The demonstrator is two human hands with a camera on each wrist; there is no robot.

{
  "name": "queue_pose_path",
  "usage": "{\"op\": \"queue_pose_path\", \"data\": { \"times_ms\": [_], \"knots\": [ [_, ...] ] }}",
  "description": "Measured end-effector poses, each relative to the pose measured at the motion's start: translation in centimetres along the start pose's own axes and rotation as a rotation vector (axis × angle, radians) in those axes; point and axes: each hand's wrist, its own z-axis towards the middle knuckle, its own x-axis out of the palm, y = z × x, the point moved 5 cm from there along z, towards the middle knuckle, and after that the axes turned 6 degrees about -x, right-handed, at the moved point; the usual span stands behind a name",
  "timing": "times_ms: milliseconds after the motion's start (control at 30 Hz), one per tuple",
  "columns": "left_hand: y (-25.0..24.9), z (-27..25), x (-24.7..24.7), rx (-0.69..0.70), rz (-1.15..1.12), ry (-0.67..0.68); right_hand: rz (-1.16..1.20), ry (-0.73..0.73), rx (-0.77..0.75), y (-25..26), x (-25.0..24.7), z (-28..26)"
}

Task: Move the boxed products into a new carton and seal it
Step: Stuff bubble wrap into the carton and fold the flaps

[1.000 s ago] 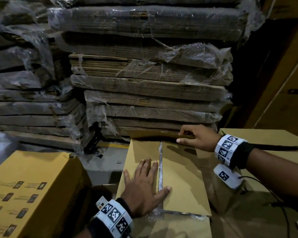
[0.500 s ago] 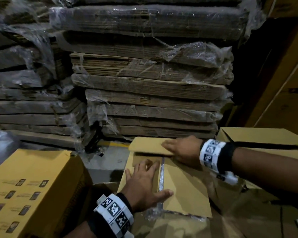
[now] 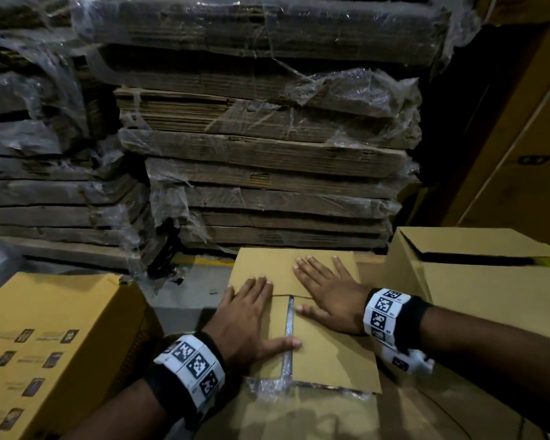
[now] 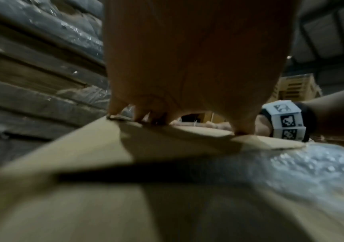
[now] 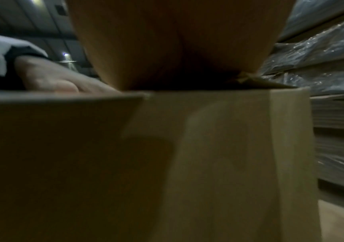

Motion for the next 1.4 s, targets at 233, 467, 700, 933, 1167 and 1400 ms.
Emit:
{"op": "queue_pose_path", "data": {
  "times_ms": [233, 467, 700, 933, 1167, 1400],
  "knots": [
    [-0.2, -0.1, 1.7, 0.04, 0.012, -0.037, 0.005, -0.07, -0.064, 3.3, 1.6, -3.3],
    [1.3, 1.3, 1.5, 0.196, -0.11, 0.084, -0.002, -0.09, -0.08, 2.0, 1.1, -2.8],
    [-1.0, 2.2, 2.3, 0.115, -0.069, -0.037, 0.012, -0.052, -0.026, -0.2, 0.2, -2.8],
    [-1.4, 2.4, 2.6, 0.08, -0.096, -0.088, -0.036, -0.032, -0.034, 1.5, 1.6, -4.4],
    [-2.1, 2.4, 2.3, -0.008, -0.125, -0.185, -0.079, -0.115, -0.017, 1.5, 2.3, -4.1],
    [-1.7, 2.4, 2.2, -0.012, -0.213, -0.218, 0.297, -0.237, -0.149, 2.3, 1.5, -7.5]
  ]
}}
